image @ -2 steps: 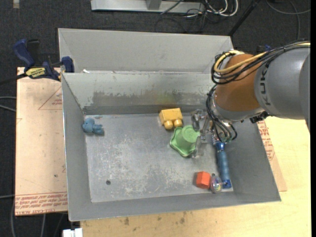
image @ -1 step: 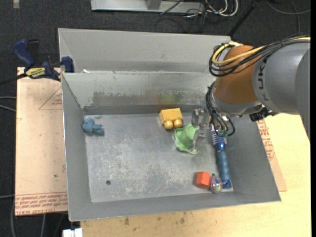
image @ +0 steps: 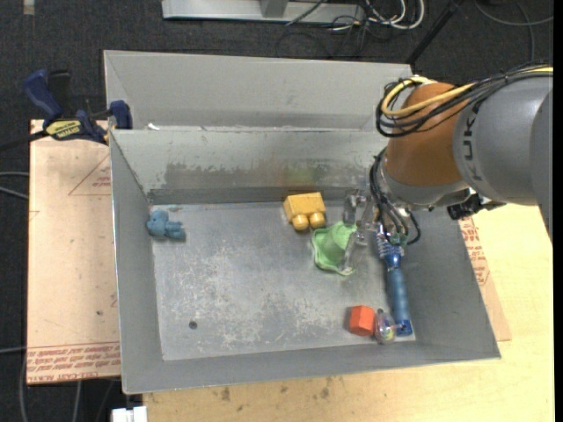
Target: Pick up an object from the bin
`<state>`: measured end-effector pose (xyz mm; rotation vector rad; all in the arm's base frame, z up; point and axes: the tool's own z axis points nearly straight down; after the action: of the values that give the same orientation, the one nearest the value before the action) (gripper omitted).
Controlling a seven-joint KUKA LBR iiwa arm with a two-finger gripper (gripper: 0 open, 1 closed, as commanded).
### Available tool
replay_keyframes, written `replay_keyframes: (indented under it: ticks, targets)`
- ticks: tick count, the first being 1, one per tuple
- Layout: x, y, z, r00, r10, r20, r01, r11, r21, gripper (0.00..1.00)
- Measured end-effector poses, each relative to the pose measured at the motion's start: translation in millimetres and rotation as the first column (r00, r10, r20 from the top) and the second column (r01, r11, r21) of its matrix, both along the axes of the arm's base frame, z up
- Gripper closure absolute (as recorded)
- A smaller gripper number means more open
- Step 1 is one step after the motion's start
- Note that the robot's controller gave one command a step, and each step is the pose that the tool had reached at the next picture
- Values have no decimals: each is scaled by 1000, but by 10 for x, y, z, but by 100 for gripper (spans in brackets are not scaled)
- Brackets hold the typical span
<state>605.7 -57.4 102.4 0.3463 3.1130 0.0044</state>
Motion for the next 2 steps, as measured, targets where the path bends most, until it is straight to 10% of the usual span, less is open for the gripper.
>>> replay_keyframes:
  ticks: [2]
  targets:
    - [76, -24, -183, 993, -120, 22, 120, 993, 5, 0]
